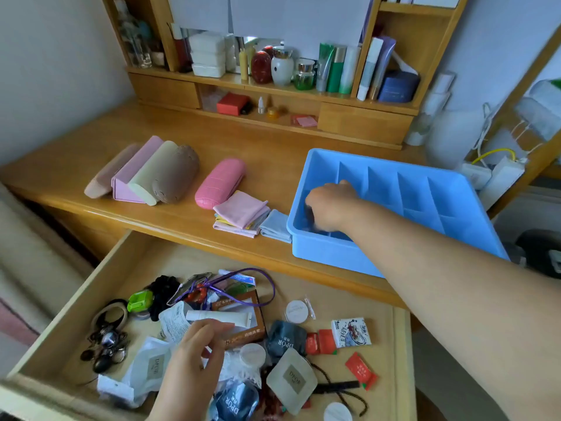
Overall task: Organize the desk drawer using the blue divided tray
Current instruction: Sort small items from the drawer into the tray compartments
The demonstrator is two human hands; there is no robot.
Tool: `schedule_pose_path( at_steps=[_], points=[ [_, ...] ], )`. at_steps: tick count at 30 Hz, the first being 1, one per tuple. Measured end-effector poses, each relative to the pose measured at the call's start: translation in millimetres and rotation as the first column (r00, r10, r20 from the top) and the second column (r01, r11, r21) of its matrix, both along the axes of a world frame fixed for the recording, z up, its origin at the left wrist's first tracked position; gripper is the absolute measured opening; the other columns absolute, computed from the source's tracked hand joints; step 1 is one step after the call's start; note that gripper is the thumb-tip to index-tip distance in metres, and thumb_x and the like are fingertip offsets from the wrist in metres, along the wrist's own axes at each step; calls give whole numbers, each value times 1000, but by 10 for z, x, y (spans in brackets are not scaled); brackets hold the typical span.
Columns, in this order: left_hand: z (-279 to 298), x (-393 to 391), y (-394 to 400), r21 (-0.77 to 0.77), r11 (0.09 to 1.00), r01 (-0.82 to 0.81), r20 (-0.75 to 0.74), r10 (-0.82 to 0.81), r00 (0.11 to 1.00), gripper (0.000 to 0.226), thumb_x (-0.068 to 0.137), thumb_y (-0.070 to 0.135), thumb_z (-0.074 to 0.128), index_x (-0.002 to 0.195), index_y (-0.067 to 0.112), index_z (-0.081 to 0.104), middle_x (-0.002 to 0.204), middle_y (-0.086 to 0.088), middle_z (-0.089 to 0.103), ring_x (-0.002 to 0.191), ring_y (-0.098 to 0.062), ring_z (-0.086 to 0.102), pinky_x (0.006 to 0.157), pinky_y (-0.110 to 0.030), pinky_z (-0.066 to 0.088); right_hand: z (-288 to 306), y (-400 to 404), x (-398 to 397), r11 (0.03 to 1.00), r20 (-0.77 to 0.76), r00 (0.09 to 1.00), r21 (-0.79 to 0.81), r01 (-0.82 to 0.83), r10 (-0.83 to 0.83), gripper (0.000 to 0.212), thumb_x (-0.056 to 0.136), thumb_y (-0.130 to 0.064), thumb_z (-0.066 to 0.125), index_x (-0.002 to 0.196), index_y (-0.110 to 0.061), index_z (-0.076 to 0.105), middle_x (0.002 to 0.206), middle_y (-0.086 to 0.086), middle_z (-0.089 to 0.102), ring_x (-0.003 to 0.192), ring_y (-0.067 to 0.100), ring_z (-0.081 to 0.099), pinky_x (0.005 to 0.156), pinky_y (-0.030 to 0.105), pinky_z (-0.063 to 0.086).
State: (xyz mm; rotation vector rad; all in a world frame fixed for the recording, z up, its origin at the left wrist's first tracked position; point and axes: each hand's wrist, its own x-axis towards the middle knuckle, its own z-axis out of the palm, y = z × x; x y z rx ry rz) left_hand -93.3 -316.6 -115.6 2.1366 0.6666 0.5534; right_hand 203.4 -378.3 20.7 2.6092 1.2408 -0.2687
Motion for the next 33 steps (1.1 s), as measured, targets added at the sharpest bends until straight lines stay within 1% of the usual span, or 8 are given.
schedule_pose_path(
  at_steps=[6, 8, 10, 14, 18, 24, 28, 33],
  points=[
    [-52, -155, -96, -8, 996, 90, -189, -90, 978, 42, 89, 5, 55, 100, 45, 61, 89, 15, 57, 82, -2, 54, 65, -9, 43, 114, -188, -95, 957, -61, 998, 288, 36, -19, 19, 84, -29, 64, 101, -23, 59, 105, -3, 62, 104, 22, 54, 94, 35, 38],
    [-98, -251, -106, 31, 995, 98, -268, -86, 960, 33, 90, 11, 54, 107, 38, 62, 89, 16, 55, 81, 1, 55, 62, -13, 45, 95, -473, -348, 677, 86, 993, 727, -116, 77, 15, 82, -30, 67, 89, -16, 64, 90, 0, 64, 88, 22, 55, 79, 32, 41],
    [-143, -321, -122, 51, 995, 88, -335, -66, 940, 27, 91, 15, 55, 111, 32, 61, 89, 18, 54, 75, 3, 55, 57, -13, 44, -79, -852, -747, 475, 251, 947, 820, -318, 200, 14, 82, -27, 63, 74, -16, 60, 70, -5, 58, 68, 15, 48, 63, 28, 38],
    [-166, -303, -180, 52, 989, 139, -405, -107, 908, 26, 92, 20, 53, 115, 32, 59, 89, 19, 53, 70, 2, 55, 58, -11, 41, -1011, -1531, -1483, 931, -290, 932, 348, -109, 217, 17, 89, -35, 56, 86, -20, 63, 81, -10, 57, 76, 14, 54, 63, 28, 40],
    [-194, -251, -176, 65, 986, 156, -446, -111, 888, 27, 93, 21, 51, 118, 30, 57, 95, 16, 51, 68, 2, 55, 57, -11, 39, -1574, -1756, -1634, 986, -376, 919, -155, 61, -116, 33, 84, -39, 61, 106, -16, 56, 109, 4, 62, 91, 23, 57, 58, 29, 34],
    [-225, -249, -162, 79, 984, 158, -483, -101, 870, 29, 94, 22, 50, 122, 29, 54, 96, 15, 52, 71, 1, 55, 63, -16, 43, -1658, -1723, -1696, 981, -412, 892, -128, 148, -188, 38, 77, -37, 69, 107, -23, 50, 106, -1, 63, 94, 22, 61, 61, 28, 38],
    [-226, -204, -171, 72, 985, 160, -458, -110, 882, 31, 93, 19, 50, 122, 31, 54, 99, 15, 51, 68, 1, 57, 61, -16, 47, -1400, -1707, -1614, 989, -471, 869, -64, 135, -149, 24, 80, -38, 62, 68, -24, 46, 71, -8, 49, 69, 16, 49, 47, 26, 25],
    [-258, -89, -156, 58, 985, 163, -380, -129, 916, 38, 92, 14, 51, 123, 36, 52, 100, 17, 46, 67, -1, 56, 55, -17, 46, -496, -1543, -1194, 942, -642, 767, 267, 201, 18, 19, 92, -31, 53, 74, -26, 57, 75, -7, 52, 67, 11, 49, 59, 27, 36]
  ],
)
